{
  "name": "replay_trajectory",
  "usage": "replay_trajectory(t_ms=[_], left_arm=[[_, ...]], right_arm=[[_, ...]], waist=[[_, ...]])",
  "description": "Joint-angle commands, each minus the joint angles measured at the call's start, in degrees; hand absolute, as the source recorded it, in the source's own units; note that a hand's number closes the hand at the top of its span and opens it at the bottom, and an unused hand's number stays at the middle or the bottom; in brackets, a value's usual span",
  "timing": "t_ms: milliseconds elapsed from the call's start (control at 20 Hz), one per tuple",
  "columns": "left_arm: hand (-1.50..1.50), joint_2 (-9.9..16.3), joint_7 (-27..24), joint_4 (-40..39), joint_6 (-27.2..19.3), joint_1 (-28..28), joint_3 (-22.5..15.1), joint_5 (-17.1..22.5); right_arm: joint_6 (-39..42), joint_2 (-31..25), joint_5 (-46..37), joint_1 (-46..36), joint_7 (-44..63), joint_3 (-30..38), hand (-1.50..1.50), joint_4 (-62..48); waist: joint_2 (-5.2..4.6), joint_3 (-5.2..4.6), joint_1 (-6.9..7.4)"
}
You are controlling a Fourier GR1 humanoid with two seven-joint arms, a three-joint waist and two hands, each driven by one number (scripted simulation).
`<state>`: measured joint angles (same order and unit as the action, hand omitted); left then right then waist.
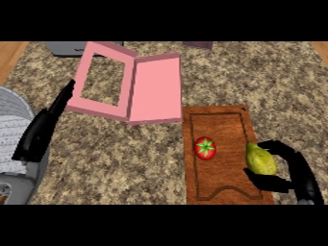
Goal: Pick the pear from the cutting board and place it in the cardboard box
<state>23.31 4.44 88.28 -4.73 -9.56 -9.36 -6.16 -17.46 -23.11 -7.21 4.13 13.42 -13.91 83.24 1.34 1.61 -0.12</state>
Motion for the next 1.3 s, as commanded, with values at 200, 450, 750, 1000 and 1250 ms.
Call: replay_trajectory(t_ms=[200,450,750,1000,1250], left_arm=[[0.0,-1.9,-1.7,-4.5,-0.6,4.7,1.2,0.9],[0.0,-2.2,0.7,-1.4,1.8,-0.2,-2.8,-0.4],[0.0,-3.2,3.0,0.1,3.7,-4.0,-5.7,-0.6],[0.0,-4.7,3.4,-2.4,3.6,-3.9,-6.8,-0.9],[0.0,-4.9,3.0,-4.4,3.0,-3.3,-5.9,-0.7]], right_arm=[[-6.4,0.8,-5.8,-0.9,1.6,1.5,1.5,-2.4],[-5.4,0.7,-25.9,-12.0,3.8,-14.8,1.5,-2.6],[2.9,1.6,-39.3,-25.0,11.2,-23.1,1.5,-5.2],[9.7,10.7,-48.3,-37.6,23.0,-27.7,1.5,-9.1],[17.9,21.6,-57.1,-51.4,37.1,-29.8,1.5,-14.1]], waist=[[-1.43,-1.68,0.22],[-2.87,-2.73,8.48],[-3.21,-3.19,13.57],[-2.58,-2.83,12.8],[-1.4,-2.5,10.32]])
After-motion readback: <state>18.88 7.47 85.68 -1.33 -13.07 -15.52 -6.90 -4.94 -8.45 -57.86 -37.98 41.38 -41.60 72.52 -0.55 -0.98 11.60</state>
